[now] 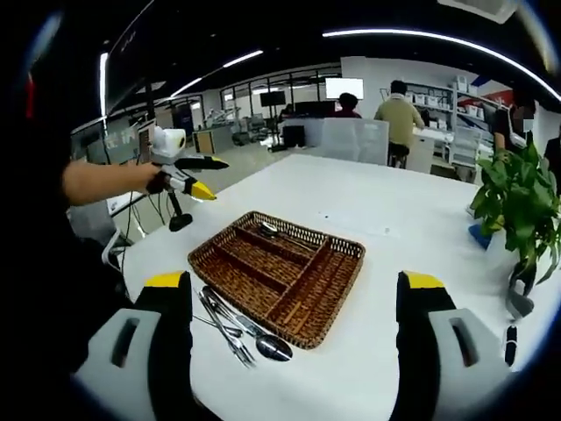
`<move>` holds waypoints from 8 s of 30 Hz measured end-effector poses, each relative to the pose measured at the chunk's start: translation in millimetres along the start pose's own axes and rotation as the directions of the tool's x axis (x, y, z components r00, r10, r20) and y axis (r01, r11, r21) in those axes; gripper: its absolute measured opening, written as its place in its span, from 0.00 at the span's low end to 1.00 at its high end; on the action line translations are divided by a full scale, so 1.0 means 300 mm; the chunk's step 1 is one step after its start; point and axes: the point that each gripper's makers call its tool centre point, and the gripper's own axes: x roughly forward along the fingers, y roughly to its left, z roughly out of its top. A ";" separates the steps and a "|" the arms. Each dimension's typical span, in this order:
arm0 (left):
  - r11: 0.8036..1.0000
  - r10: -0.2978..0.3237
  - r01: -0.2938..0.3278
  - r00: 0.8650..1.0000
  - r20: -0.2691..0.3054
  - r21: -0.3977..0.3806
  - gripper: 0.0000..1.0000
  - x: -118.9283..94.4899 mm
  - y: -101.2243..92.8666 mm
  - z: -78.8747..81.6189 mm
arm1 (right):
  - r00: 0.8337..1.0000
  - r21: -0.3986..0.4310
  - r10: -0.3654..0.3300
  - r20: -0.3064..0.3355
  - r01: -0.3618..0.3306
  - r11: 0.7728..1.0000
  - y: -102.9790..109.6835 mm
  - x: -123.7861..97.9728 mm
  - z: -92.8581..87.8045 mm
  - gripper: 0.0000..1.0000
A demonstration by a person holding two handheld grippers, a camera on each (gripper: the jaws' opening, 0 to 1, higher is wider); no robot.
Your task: Arrange the knives, forks, and spoons in their matching storage slots by inserting each utensil handle-first until every utensil is classified and aligned in the correct compartment
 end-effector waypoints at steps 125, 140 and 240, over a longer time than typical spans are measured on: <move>0.994 0.111 -0.107 0.988 -0.104 0.037 0.99 -0.498 -0.149 -0.224 | 0.744 -0.425 0.337 -0.577 -0.626 0.654 0.293 0.305 -0.425 0.33; 0.994 0.113 -0.112 0.987 -0.117 0.014 0.99 -0.527 -0.156 -0.255 | 0.687 -0.431 0.316 -0.654 -0.681 0.592 0.294 0.383 -0.574 0.23; 0.996 0.090 -0.091 0.994 -0.064 -0.017 0.99 -0.547 -0.146 -0.233 | 0.734 -0.535 0.202 -0.649 -0.628 0.565 0.405 0.277 -0.047 0.00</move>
